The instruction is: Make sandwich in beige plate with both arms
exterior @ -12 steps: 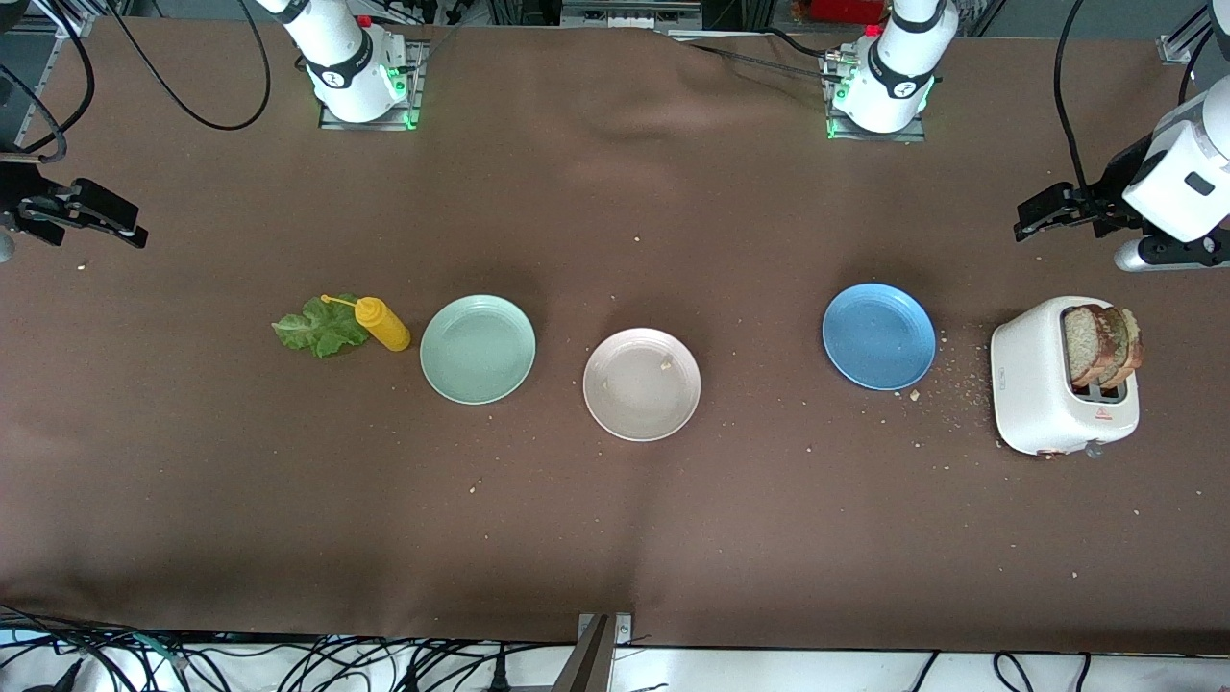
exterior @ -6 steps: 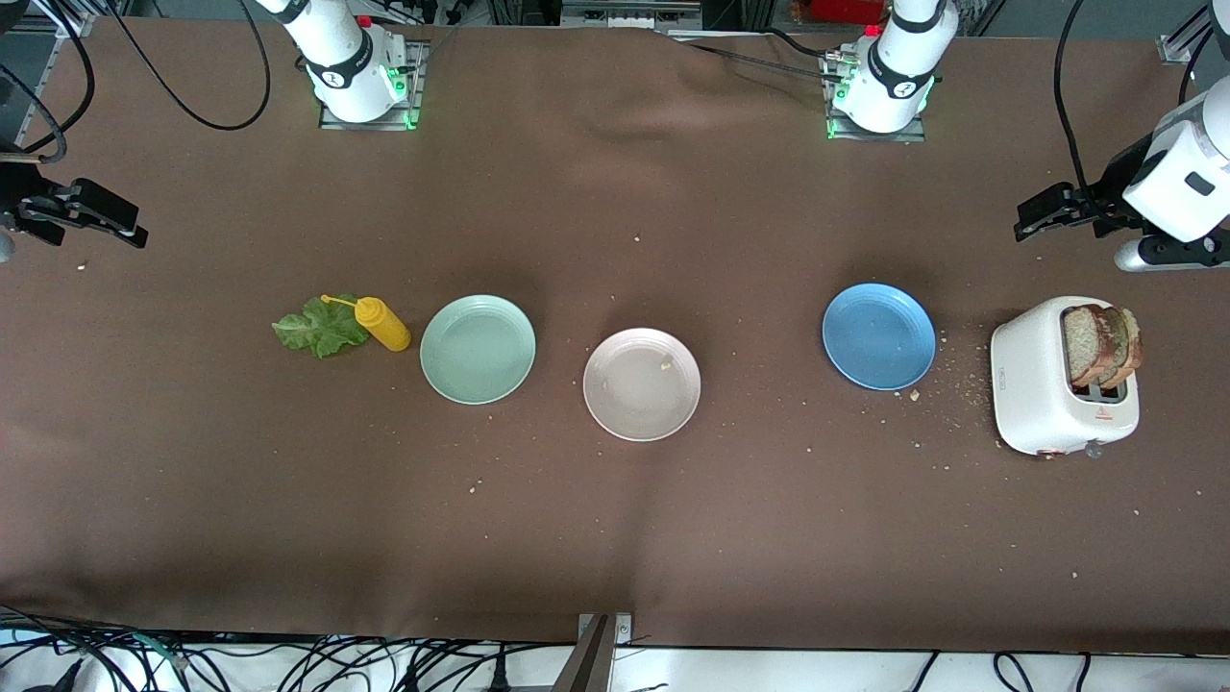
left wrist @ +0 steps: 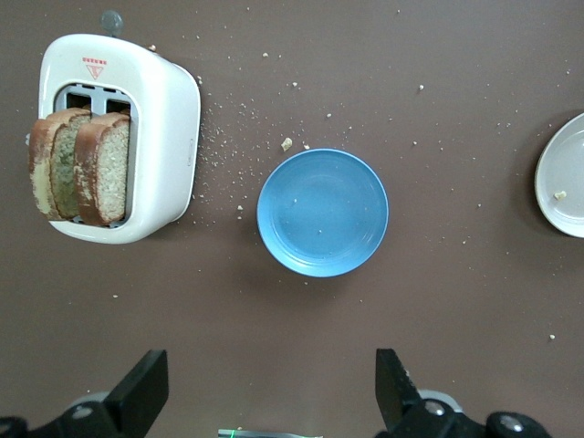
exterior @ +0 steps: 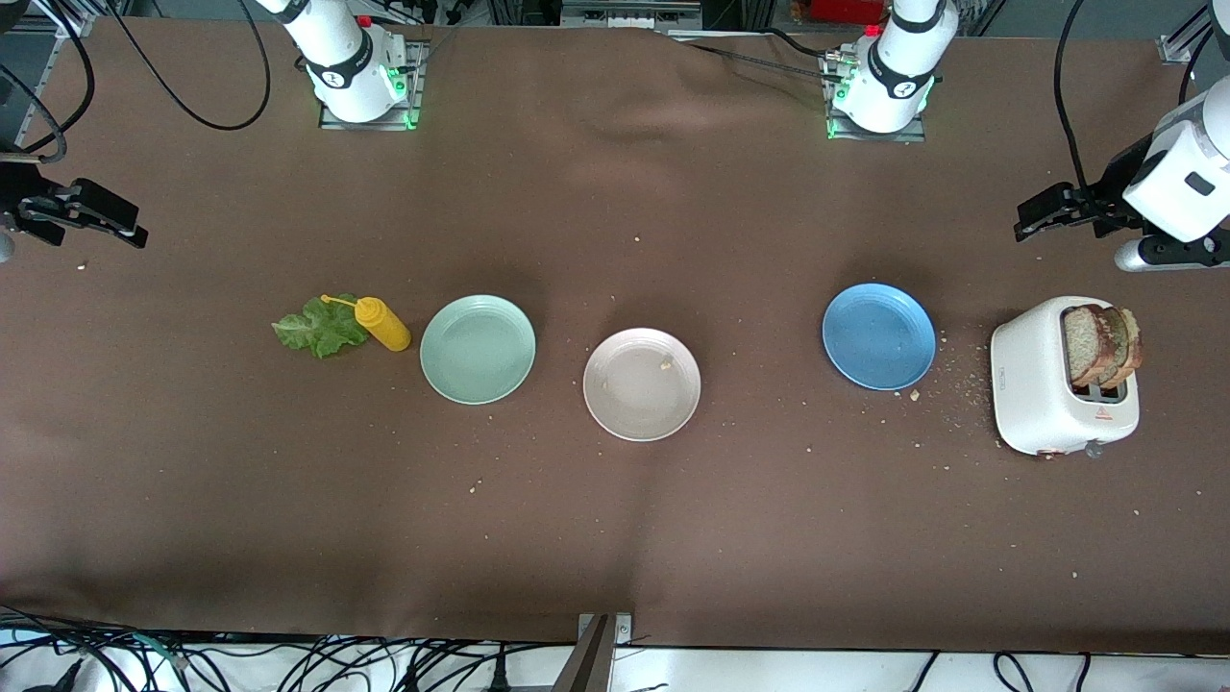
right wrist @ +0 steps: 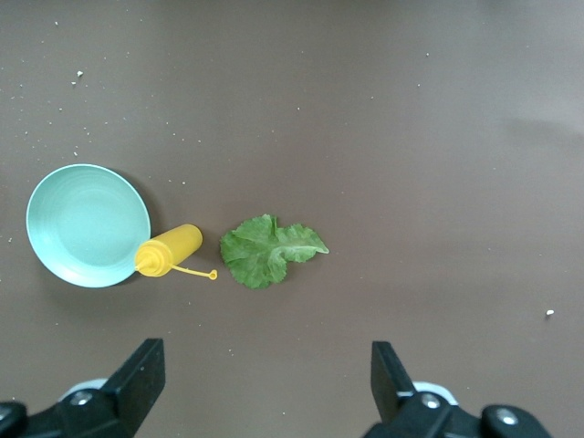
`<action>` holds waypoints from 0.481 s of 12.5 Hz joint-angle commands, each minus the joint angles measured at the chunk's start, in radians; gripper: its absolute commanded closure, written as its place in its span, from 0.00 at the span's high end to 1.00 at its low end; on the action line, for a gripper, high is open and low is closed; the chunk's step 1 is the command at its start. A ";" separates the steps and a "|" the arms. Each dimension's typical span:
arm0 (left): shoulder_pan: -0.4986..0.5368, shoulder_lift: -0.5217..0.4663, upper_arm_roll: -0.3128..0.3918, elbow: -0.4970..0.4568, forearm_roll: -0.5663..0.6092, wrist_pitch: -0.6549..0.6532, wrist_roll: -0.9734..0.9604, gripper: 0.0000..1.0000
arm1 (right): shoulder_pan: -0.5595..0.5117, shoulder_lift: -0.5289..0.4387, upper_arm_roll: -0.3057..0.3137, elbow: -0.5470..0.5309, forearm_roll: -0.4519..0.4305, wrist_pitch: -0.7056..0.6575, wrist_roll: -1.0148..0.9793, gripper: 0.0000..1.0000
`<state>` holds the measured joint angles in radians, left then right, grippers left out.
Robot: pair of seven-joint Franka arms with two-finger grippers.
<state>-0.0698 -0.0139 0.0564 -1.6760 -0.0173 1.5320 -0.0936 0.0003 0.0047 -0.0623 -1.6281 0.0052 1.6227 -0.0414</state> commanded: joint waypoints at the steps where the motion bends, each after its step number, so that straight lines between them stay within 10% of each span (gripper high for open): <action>1: 0.004 -0.001 0.003 -0.001 -0.032 0.007 -0.002 1.00 | -0.006 0.008 0.001 0.024 0.018 -0.020 0.008 1.00; 6: 0.004 0.000 0.003 -0.001 -0.030 0.007 0.000 1.00 | -0.009 0.009 0.001 0.024 0.016 -0.020 -0.002 1.00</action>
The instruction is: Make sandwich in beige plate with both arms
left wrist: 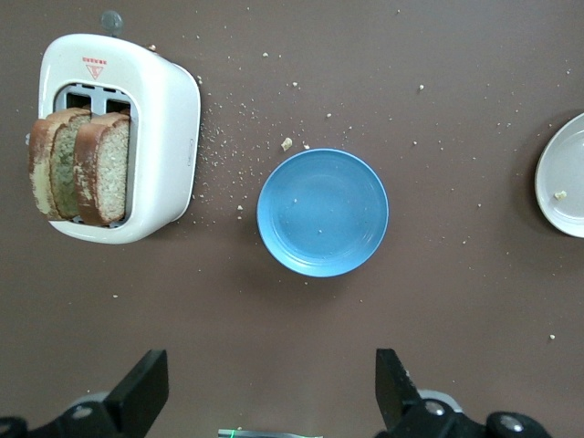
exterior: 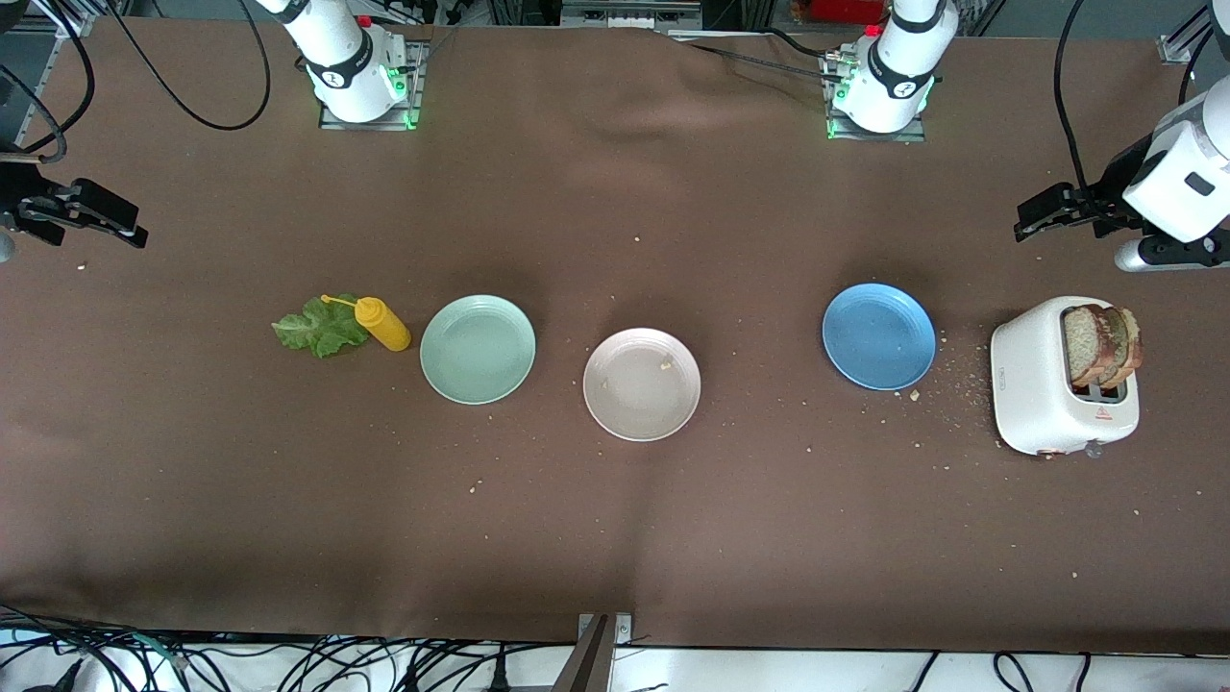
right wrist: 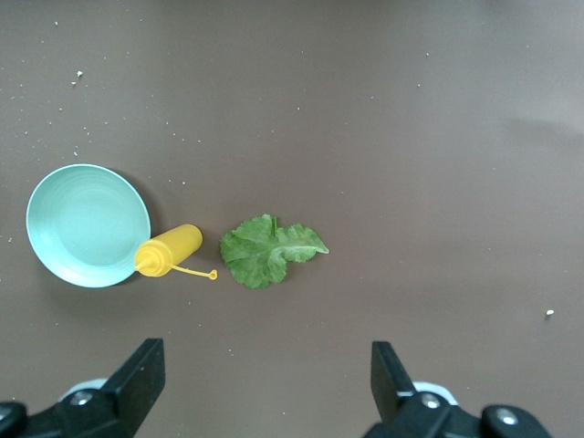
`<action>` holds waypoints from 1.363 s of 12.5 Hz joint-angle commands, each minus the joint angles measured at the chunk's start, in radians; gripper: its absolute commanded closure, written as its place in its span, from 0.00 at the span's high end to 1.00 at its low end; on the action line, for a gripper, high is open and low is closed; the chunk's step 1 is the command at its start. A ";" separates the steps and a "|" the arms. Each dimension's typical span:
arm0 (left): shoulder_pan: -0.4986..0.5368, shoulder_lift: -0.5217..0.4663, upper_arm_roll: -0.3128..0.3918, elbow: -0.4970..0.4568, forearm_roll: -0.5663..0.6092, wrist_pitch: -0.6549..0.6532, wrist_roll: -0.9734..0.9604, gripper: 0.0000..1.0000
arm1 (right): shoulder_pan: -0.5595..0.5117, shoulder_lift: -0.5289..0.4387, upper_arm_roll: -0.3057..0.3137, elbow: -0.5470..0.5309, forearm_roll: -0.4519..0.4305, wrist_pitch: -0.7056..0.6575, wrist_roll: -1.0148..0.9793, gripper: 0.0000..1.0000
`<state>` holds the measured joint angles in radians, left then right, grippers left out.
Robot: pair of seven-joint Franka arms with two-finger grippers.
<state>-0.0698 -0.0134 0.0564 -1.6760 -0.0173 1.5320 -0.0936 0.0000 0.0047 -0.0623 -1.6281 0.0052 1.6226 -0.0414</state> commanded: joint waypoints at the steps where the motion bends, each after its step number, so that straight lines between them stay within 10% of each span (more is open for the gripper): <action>1: 0.004 0.000 0.003 -0.001 -0.030 0.007 0.000 1.00 | -0.009 0.008 0.001 0.024 0.016 -0.020 0.000 1.00; 17: 0.004 0.000 0.002 -0.001 -0.030 0.007 0.000 1.00 | -0.002 0.083 0.001 0.106 0.006 -0.127 0.009 1.00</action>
<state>-0.0697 -0.0109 0.0565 -1.6760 -0.0173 1.5321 -0.0936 0.0002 0.0767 -0.0651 -1.5534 0.0052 1.5207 -0.0416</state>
